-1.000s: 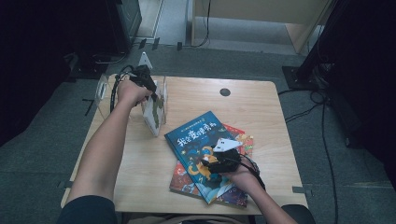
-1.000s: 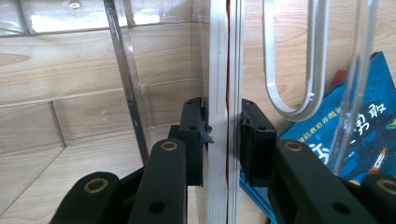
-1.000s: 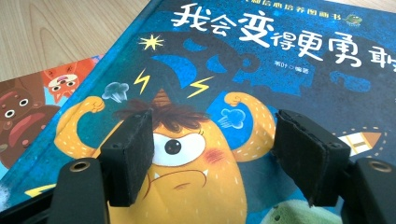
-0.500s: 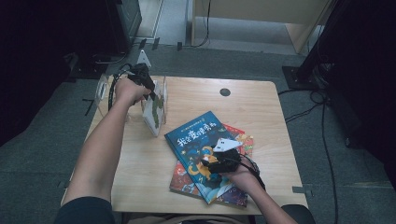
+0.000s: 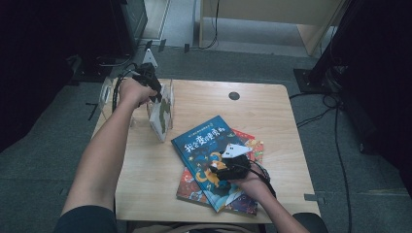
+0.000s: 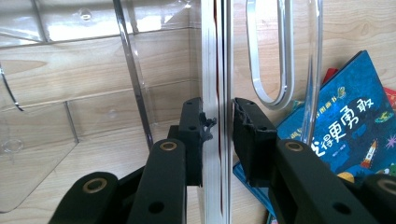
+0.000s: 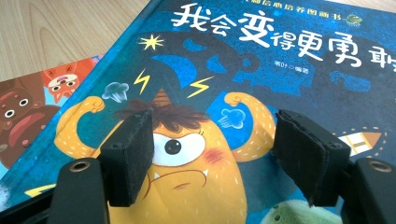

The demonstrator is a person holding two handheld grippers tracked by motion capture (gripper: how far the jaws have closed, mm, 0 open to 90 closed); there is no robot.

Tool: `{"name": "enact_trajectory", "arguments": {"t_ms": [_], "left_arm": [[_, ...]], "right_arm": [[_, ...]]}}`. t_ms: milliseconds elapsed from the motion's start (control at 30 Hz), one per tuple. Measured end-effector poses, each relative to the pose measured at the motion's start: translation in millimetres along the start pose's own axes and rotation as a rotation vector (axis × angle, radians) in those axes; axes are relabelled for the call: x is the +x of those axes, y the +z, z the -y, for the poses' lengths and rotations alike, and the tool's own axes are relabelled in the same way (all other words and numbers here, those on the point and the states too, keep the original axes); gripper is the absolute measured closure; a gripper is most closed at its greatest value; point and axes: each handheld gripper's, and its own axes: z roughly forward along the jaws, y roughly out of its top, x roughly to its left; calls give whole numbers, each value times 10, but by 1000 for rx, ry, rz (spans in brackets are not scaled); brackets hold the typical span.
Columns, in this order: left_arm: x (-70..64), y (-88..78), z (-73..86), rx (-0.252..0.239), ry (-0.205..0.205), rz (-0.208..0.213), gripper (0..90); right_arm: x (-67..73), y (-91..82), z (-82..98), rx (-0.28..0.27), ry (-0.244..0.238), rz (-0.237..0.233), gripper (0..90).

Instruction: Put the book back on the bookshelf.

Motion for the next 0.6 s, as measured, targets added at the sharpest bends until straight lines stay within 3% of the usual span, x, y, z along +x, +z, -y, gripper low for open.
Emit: {"name": "enact_trajectory", "arguments": {"t_ms": [600], "left_arm": [[52, -175, 60, -38, 2, 14, 733]], "right_arm": [[1, 0, 0, 0, 1, 0, 291]]}}
